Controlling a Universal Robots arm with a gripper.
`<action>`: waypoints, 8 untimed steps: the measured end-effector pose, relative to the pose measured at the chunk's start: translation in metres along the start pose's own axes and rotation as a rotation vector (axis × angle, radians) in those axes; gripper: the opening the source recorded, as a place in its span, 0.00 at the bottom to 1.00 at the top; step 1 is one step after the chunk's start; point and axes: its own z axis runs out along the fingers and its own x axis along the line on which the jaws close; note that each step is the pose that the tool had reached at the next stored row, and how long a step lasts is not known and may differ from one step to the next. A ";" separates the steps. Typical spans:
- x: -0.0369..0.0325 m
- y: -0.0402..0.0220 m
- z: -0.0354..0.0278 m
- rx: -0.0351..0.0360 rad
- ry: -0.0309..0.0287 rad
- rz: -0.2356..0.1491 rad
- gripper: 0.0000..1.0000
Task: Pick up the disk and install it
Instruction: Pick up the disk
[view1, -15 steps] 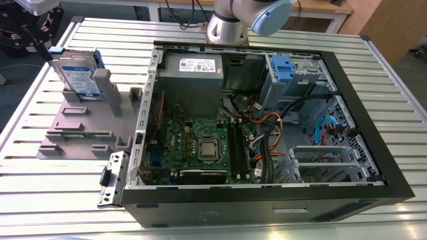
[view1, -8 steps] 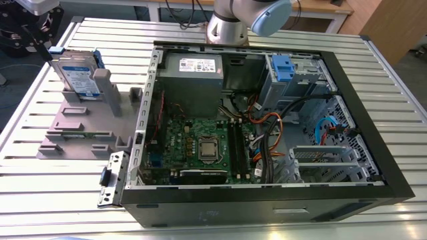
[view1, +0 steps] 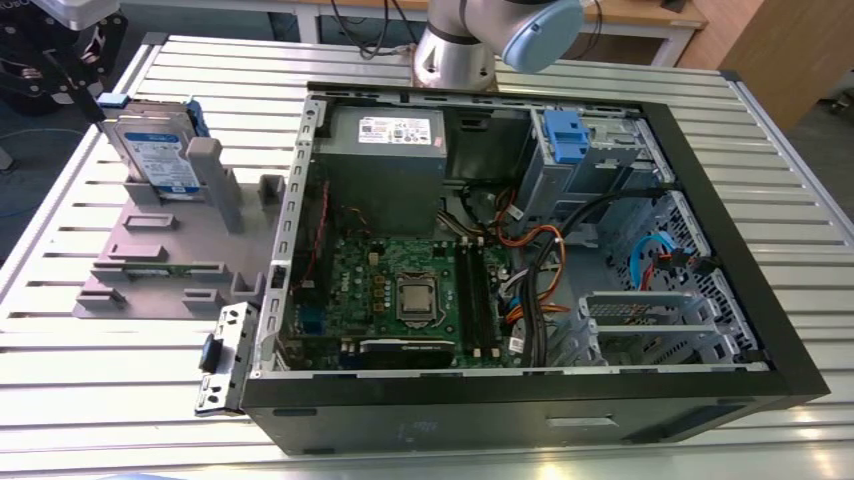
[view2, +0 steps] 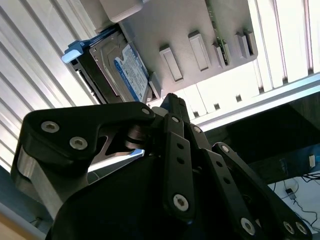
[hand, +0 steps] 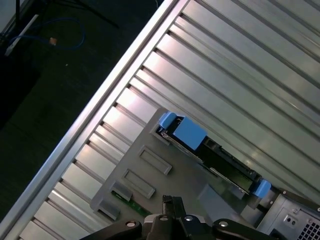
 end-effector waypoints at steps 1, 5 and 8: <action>0.0000 0.0000 0.0000 0.0000 0.0001 -0.001 0.11; 0.0000 0.0000 0.0000 -0.0001 0.0003 -0.007 0.11; 0.0000 0.0000 0.0000 -0.0002 0.0005 -0.012 0.11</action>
